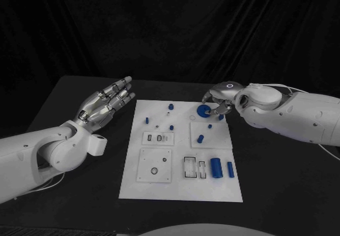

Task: Assemble the parts on the task board

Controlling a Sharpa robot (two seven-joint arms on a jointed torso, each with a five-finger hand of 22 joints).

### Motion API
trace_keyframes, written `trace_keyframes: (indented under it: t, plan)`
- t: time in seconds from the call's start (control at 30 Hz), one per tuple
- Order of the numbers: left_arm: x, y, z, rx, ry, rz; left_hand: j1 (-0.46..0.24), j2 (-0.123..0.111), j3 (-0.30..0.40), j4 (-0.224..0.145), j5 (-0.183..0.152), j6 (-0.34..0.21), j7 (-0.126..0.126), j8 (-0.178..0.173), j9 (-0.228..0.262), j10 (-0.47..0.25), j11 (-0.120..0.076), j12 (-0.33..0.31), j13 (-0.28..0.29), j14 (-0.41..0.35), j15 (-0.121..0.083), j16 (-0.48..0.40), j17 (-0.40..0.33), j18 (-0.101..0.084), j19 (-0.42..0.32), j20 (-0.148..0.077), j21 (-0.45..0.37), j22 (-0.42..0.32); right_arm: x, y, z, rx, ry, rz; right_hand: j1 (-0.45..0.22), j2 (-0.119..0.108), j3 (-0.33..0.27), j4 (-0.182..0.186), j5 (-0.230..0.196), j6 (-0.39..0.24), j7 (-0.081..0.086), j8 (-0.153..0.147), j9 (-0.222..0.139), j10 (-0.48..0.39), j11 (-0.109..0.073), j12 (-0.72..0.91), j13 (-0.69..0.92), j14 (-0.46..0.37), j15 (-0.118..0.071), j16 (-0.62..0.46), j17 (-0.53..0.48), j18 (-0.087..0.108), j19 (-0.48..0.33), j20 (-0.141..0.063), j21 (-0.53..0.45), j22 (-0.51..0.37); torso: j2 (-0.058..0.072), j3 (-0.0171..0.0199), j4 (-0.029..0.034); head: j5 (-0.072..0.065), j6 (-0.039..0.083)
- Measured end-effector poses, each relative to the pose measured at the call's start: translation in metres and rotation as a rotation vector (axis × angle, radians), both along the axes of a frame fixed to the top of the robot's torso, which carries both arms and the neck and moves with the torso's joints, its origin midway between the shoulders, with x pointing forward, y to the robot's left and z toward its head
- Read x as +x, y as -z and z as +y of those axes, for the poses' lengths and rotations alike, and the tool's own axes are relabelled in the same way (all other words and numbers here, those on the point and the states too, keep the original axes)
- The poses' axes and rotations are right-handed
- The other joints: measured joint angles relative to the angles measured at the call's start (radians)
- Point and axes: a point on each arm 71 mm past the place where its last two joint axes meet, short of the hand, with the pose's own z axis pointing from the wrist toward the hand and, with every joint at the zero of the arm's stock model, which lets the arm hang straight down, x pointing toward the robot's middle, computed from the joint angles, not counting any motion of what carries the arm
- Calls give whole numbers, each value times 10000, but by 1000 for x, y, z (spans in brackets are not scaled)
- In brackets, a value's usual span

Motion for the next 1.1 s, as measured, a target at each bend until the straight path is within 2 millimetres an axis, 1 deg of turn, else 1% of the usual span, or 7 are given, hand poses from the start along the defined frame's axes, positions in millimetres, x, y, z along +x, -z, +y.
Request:
trace_keyframes:
  t: [0.23,0.47,0.63,0.73,0.83,0.93,1.1]
  plan:
    - [0,0,-1,-16,44,6,0,0,22,-22,0,0,0,0,0,0,0,0,0,0,0,0,2,0,36,36,0,0,2,5,3,-116,70,168,-170,15,-41,41,-592,0,0,222,264,0,72,0,-1,26,27,0,-1,1,35,35,0,-1,0,3,-3,-4,-9]
    - [0,0,-1,-22,62,13,0,0,28,-28,0,0,0,0,-1,0,0,-1,-1,-37,37,0,3,-1,37,37,0,0,5,7,4,-135,123,199,-166,19,-20,21,-576,54,54,549,509,0,72,0,-1,26,26,0,-1,2,35,36,-1,-1,0,4,-4,8,-38]
    - [0,0,-1,-26,74,17,0,0,55,-1,0,0,0,0,-1,0,0,-1,-1,-37,36,0,5,0,37,37,0,0,6,7,6,-114,107,183,-82,104,59,-307,87,181,35,1183,925,0,72,0,-1,26,26,0,-1,2,35,35,-1,-2,-2,4,-4,8,-54]
    - [0,0,-1,-26,79,20,0,0,55,-1,0,0,0,0,-1,0,0,-1,-1,-38,36,0,6,0,37,37,0,0,6,6,7,-87,75,166,20,205,137,-571,652,234,-19,1910,1694,0,72,0,-2,26,26,0,-1,2,34,35,-1,-2,-5,3,-4,11,-73]
    - [0,0,-1,-29,90,24,0,0,54,-1,0,0,0,0,-1,0,0,-1,-2,-38,36,0,6,0,37,37,0,0,6,7,7,-81,62,178,32,217,260,-768,1120,155,18,2469,1763,0,71,0,-1,26,26,0,-1,3,34,35,-2,-2,-5,3,-4,17,-76]
    - [0,0,-1,-31,101,29,0,0,54,0,0,0,0,0,-1,0,0,-2,-2,-38,36,0,6,0,37,37,0,0,6,7,7,-69,39,198,110,251,446,-998,1610,-2,29,2485,1761,0,72,0,-2,26,26,0,-2,3,34,35,-2,-2,-5,3,2,10,-77]
    - [0,0,-1,-29,110,39,0,0,54,0,0,0,0,0,-1,0,-1,-2,-3,-38,36,0,6,-1,37,37,0,0,6,7,6,-47,7,207,223,291,651,-1203,1914,-98,23,2485,1742,0,71,0,-2,26,26,0,-2,3,34,35,-2,-3,-5,4,2,12,-69]
